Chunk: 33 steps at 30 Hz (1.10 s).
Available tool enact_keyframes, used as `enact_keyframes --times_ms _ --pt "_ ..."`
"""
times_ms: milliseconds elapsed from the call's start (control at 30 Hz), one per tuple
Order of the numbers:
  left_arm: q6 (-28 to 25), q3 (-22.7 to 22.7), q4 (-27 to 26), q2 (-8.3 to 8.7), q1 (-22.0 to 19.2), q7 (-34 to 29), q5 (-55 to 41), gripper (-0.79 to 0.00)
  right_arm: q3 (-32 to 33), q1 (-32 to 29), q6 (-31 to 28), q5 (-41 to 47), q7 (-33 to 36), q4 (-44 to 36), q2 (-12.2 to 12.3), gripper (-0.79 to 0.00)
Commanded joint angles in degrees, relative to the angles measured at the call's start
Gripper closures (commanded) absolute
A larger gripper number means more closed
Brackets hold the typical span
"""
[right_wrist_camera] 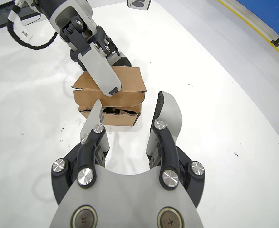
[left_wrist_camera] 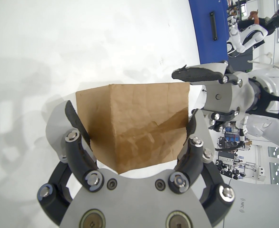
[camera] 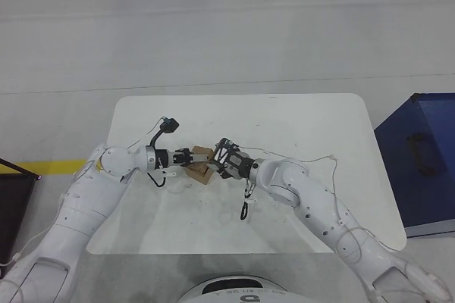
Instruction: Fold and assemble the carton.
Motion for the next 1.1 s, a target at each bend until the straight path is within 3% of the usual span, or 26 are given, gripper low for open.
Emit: enact_keyframes --times_ms 0,467,1067 --pt "0.3 0.3 -0.1 -0.08 0.0 -0.2 0.0 -0.785 -0.3 0.3 0.0 0.1 0.0 0.6 -0.2 -0.431" --pt "1.7 1.5 0.5 -0.31 -0.5 -1.4 0.5 -0.785 -0.4 0.5 -0.3 -0.1 -0.1 2.1 -0.7 -0.459" --pt "3.1 3.1 1.2 -0.69 -1.5 -2.1 2.3 -0.785 5.8 -3.5 -2.1 0.0 1.1 -1.2 0.9 -0.557"
